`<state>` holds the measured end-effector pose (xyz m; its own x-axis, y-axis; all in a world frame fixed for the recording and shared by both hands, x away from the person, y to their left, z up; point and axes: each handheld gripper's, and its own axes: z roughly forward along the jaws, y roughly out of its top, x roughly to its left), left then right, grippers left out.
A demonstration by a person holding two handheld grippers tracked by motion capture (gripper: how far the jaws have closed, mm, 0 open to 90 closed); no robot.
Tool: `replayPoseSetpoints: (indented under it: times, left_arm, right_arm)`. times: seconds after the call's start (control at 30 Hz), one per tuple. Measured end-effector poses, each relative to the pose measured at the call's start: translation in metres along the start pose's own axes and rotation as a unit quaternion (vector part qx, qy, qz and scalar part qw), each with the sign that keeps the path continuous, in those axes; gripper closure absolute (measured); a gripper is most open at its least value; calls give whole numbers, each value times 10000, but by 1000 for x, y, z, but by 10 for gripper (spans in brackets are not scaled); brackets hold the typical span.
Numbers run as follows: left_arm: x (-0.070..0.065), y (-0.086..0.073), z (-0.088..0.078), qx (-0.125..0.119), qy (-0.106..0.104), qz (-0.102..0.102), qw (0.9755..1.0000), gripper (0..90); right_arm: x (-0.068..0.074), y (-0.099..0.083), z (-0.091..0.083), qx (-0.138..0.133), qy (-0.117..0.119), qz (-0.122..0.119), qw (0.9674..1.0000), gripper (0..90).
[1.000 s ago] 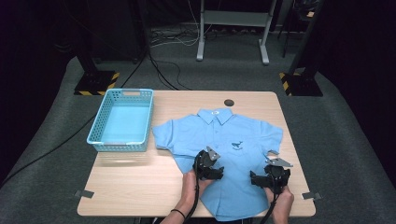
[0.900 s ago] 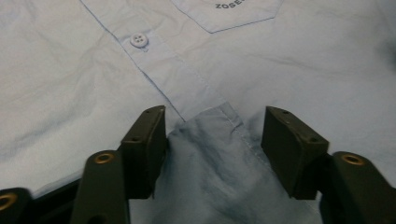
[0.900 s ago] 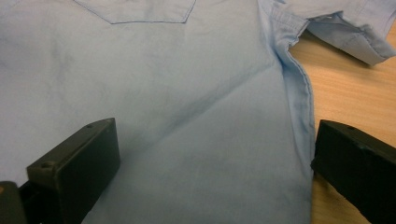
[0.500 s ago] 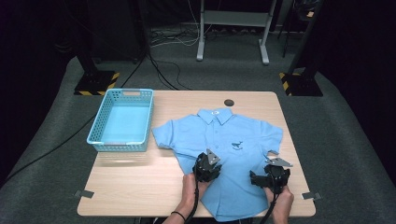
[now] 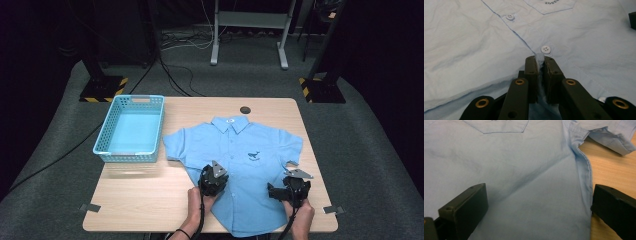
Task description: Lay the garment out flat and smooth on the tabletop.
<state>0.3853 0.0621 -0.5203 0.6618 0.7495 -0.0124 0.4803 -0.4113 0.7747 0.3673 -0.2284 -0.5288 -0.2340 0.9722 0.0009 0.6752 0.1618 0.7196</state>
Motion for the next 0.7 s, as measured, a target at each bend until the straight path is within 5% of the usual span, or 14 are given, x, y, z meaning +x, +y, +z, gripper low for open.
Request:
replayPoseSetpoints:
  times: [0.7]
  left_arm:
    - [-5, -20, -49, -587, 70, 244, 9980, 821]
  right_arm:
    - [0, 0, 0, -5, -12, 9, 10000, 0]
